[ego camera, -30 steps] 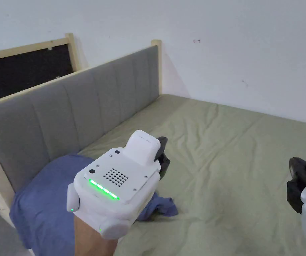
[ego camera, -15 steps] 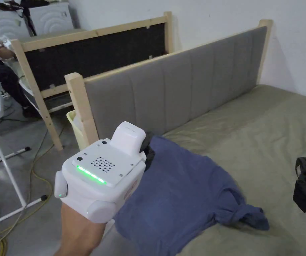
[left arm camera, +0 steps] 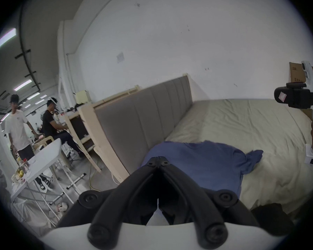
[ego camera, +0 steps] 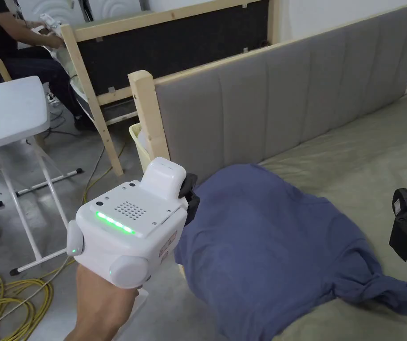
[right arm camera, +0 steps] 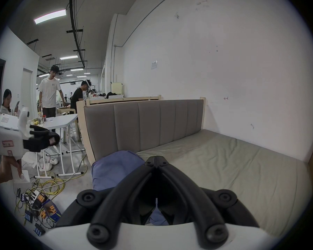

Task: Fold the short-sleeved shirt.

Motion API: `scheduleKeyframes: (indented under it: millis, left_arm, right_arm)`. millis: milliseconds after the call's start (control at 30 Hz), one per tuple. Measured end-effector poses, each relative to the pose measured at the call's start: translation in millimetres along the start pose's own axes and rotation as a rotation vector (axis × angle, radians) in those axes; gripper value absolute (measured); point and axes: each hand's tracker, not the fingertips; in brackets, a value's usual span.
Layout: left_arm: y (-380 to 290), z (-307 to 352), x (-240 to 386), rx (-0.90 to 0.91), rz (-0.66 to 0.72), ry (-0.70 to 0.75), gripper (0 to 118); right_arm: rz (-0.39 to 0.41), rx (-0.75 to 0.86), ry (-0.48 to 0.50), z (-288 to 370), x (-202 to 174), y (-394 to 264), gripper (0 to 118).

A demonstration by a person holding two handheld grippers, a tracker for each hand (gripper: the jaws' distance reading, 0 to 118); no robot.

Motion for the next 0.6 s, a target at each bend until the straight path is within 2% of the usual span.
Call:
scheduleKeyframes:
  millis: [100, 167, 200, 267, 300, 333, 367, 467, 533, 600]
  left_arm:
    - [6.0, -36.7, 8.4, -0.145, -0.064, -0.106, 0]
    - [8.7, -71.3, 14.3, -0.269, -0.013, -0.239, 0]
    - [6.9, -88.7, 18.5, -0.3, 0.008, -0.253, 0]
    - [5.5, -134.2, 25.1, -0.501, 0.044, -0.337, 4]
    - [1.3, -156.0, 27.8, -0.599, 0.073, -0.326, 29]
    - [-7.5, -178.5, 32.3, -0.674, 0.117, -0.343, 46]
    - [-17.2, -198.0, 34.8, -0.733, 0.174, -0.35, 56]
    - [-42.5, -242.1, 43.1, -0.778, 0.367, -0.331, 59]
    - [-45.5, -252.1, 52.3, -0.808, 0.449, -0.329, 77]
    - [-46.5, -257.2, 62.5, -0.833, 0.535, -0.354, 80]
  right_arm:
    - [-0.016, -0.015, 0.016, -3.5, 8.8, -4.8, 0]
    - [-0.007, -0.028, 0.014, -4.0, 7.9, -7.8, 0]
    - [-0.005, -0.033, 0.014, -6.4, 11.9, -10.4, 0]
    - [-0.019, -0.046, 0.016, -8.1, 16.2, -14.1, 0]
    - [-0.027, -0.053, 0.018, -9.1, 18.0, -15.8, 0]
    - [-0.033, -0.061, 0.016, -9.0, 12.2, -14.1, 0]
    - [-0.038, -0.068, 0.013, -9.8, 12.3, -15.3, 0]
    - [-0.051, -0.086, -0.003, -11.8, 22.0, -20.4, 0]
    - [-0.06, -0.098, -0.005, -12.5, 27.8, -23.8, 0]
    - [-0.061, -0.11, -0.012, -14.1, 34.2, -27.2, 0]
